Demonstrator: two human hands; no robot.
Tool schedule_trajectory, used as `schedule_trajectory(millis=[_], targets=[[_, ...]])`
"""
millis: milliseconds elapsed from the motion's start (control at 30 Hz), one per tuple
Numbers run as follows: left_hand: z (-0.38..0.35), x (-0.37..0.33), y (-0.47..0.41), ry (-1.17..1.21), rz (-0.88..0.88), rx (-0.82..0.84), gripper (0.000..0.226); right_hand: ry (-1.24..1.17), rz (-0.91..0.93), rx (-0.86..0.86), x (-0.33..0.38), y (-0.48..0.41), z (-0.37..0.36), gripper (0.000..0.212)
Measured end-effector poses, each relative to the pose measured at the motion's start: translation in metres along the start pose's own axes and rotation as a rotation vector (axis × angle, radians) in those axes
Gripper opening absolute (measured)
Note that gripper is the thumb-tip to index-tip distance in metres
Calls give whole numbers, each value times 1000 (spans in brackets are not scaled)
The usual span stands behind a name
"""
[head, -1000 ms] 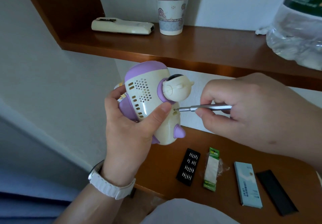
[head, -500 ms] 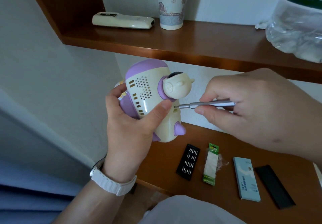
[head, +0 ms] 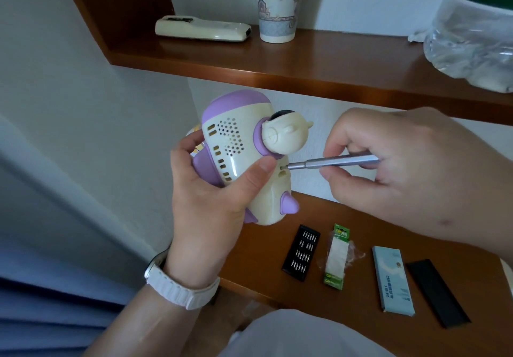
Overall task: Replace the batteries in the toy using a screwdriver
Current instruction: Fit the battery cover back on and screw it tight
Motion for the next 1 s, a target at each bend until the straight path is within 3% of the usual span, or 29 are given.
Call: schedule_trajectory(millis=[167, 433, 667, 900, 1000], targets=[[3, -2, 2, -11, 10, -4, 87, -15, -14, 14, 2, 2, -2, 24], [8, 3, 7, -5, 35, -4, 89, -29, 11, 20, 7, 5, -6, 12], [14, 14, 10, 6, 76, 16, 89, -40, -37, 28, 7, 4, -19, 32], [22, 36, 8, 19, 142, 44, 76, -11, -55, 100, 10, 3, -41, 16], [27, 46, 5, 26, 181, 62, 76, -34, -79, 106, 9, 0, -53, 27]])
Point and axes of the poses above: each hand's wrist, its own y-axis away from the middle knuckle, its own z-axis out of the back of the hand, x = y × z, the point moved 7 cm from there along -y, towards the middle knuckle, and after that the axes turned 2 degrees about -z, right-handed, at the moved point
